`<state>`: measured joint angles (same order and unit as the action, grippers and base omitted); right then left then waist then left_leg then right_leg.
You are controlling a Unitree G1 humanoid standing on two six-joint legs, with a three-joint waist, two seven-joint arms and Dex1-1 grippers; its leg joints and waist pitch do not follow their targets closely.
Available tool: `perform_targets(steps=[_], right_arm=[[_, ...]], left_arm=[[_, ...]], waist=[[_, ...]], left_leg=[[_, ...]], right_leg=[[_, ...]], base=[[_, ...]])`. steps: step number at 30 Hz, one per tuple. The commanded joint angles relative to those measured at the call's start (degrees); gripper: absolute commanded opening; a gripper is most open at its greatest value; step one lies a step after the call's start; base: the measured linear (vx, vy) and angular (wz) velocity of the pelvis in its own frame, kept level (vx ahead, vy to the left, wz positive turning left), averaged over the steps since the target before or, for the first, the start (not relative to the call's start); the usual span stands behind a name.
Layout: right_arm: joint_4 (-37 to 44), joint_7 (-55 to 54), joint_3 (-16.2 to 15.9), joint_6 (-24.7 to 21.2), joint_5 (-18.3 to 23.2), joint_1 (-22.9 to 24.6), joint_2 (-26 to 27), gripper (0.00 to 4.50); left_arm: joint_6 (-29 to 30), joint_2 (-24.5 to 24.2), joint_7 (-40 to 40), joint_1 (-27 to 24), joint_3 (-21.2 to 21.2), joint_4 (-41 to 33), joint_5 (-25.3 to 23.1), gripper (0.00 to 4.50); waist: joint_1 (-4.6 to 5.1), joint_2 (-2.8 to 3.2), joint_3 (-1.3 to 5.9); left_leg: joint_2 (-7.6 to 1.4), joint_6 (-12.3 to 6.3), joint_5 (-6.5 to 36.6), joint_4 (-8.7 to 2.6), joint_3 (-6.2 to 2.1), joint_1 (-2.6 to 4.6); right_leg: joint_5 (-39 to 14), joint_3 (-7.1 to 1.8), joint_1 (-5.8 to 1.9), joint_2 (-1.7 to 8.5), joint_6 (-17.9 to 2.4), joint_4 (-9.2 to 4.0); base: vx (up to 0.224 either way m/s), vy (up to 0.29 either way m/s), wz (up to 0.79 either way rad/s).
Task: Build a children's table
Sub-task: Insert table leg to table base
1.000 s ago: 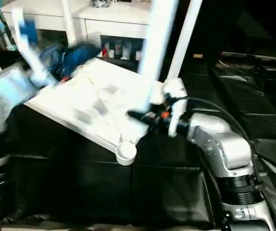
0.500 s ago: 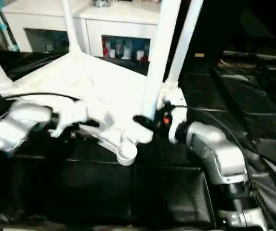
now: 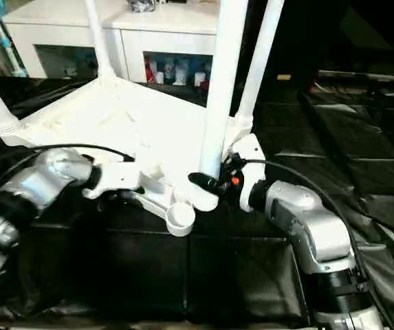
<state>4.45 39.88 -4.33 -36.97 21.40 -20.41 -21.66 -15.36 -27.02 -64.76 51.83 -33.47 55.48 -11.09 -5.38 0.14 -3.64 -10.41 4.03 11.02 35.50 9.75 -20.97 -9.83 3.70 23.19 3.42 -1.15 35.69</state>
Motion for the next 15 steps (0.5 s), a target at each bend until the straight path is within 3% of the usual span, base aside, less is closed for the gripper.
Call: perform_targets(steps=[1,3,4,8,10,11,12,15], right_arm=[[1.52,0.03,-0.11,1.4,-0.87,-0.26,-0.65,1.86],[1.35,0.13,-0.41,1.74,-1.09,-0.22,-0.72,1.86],[1.3,0.12,-0.52,1.85,-1.16,-0.19,-0.68,1.86],[1.16,0.02,-0.64,2.0,-1.2,-0.42,-0.44,1.86],[0.83,-0.28,-0.48,2.14,-1.22,-0.72,-0.25,1.86],[-0.09,-1.47,0.32,2.44,-1.45,-1.23,0.17,1.86],[-0.49,-2.06,0.73,2.43,-1.51,-1.41,0.37,1.86],[-1.87,-4.92,2.33,1.73,-1.76,-2.03,1.62,1.86]], left_arm=[[0.16,0.07,-0.77,0.58,-0.72,1.61,-1.15,1.13],[-0.49,0.23,-1.97,0.8,-1.28,2.9,-2.13,1.05],[-0.49,0.23,-2.63,0.77,-1.59,3.21,-2.49,0.99],[0.68,0.76,-5.22,0.93,-1.52,4.35,-2.82,0.81],[2.92,1.69,-7.33,1.1,0.05,5.17,-1.42,0.64],[8.79,2.8,-9.36,0.88,2.46,4.59,1.6,0.62],[10.67,3.1,-9.53,0.52,3.28,3.98,2.71,0.62],[15.67,4.55,-5.1,-0.96,6.19,3.32,4.22,0.47]], waist=[[-0.29,0.65,4.34],[-0.17,0.56,4.34],[-0.08,0.17,4.31],[-0.1,0.35,4.41],[-0.04,0.38,4.44],[-0.1,0.43,4.39],[-0.04,0.35,4.39],[-0.07,0.35,4.39]], left_leg=[[-2.63,1.81,12.49,-4.7,-1.19,0.75],[-2.59,1.71,12.06,-4.74,-1.23,0.59],[-2.56,1.54,11.86,-4.73,-1.18,0.5],[-2.6,0.93,10.6,-4.62,-1.14,0.5],[-2.59,0.76,10.21,-4.59,-1.02,0.57],[-2.61,0.61,10.08,-4.58,-1.01,0.62],[-2.59,0.62,10.05,-4.57,-0.93,0.62],[-2.53,0.31,10.36,-4.47,-0.92,0.56]], right_leg=[[-12.45,-3.18,-3.39,5.24,-11.66,-4.36],[-12.56,-3.17,-3.54,5.29,-11.52,-4.42],[-12.49,-3.18,-3.58,5.24,-11.43,-4.44],[-11.4,-3.23,-3.58,5.37,-12.05,-4.2],[-10.28,-3.22,-3.55,5.34,-12.64,-4.09],[-9.98,-3.2,-3.49,5.41,-13.37,-4.1],[-9.99,-3.23,-3.54,5.41,-13.52,-4.09],[-10.57,-3.13,-3.57,5.47,-14.31,-4.11]], base=[[0.0,0.0,0.0],[0.0,0.0,0.0],[0.0,0.0,0.0],[0.0,0.0,0.0],[0.0,0.0,0.0],[0.0,0.0,0.0],[0.0,0.0,0.0],[0.0,0.0,0.0]])
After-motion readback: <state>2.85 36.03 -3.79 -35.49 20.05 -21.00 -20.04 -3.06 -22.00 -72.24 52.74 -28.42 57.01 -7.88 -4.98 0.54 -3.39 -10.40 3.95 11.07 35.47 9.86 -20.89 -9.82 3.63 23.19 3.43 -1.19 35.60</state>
